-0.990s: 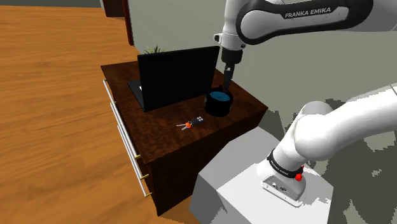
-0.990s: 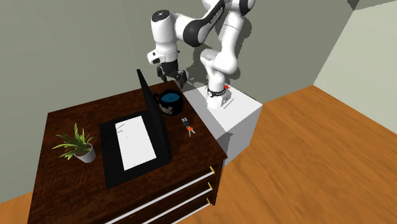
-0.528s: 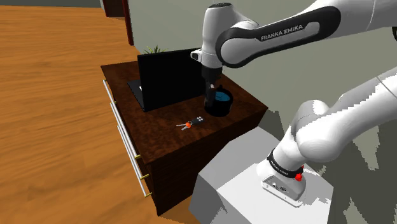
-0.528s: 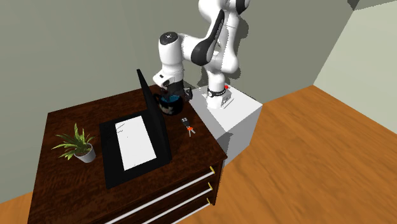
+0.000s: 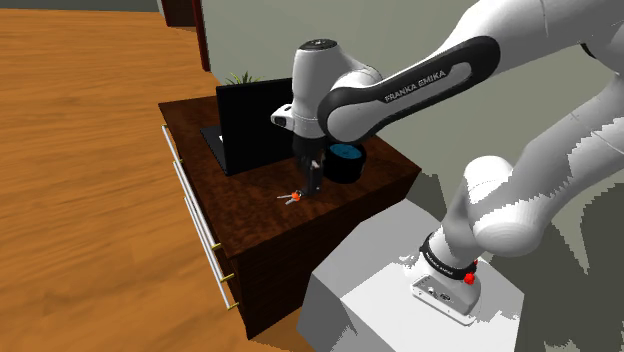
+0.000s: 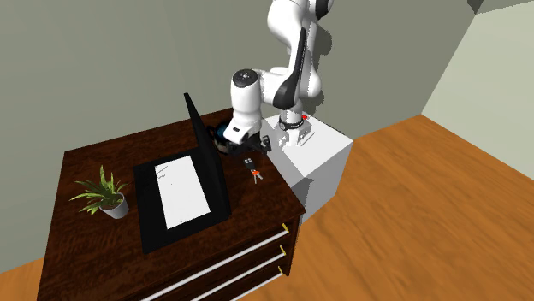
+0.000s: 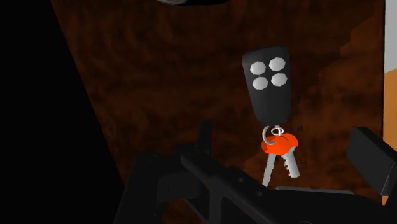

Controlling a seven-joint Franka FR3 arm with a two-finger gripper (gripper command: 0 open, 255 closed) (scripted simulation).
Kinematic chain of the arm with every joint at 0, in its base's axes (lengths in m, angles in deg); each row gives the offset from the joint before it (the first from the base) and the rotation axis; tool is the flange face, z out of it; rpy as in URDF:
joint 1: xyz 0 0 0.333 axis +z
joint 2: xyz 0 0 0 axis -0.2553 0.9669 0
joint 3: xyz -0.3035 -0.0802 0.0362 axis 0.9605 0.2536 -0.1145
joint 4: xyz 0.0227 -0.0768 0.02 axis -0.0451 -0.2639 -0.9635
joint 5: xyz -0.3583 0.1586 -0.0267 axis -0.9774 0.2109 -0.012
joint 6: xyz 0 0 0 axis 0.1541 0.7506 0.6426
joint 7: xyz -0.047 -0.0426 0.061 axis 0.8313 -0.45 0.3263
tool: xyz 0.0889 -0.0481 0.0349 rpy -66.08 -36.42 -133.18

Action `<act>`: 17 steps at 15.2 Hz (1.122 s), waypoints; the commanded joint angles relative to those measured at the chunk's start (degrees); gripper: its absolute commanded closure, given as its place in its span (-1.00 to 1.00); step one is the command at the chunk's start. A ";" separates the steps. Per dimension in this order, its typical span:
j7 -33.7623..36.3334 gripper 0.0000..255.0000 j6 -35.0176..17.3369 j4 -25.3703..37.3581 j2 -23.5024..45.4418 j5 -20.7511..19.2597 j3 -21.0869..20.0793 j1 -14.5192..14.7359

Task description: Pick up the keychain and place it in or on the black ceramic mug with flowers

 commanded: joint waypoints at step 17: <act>-0.14 1.00 -6.92 -2.70 4.10 -0.29 -0.20 0.15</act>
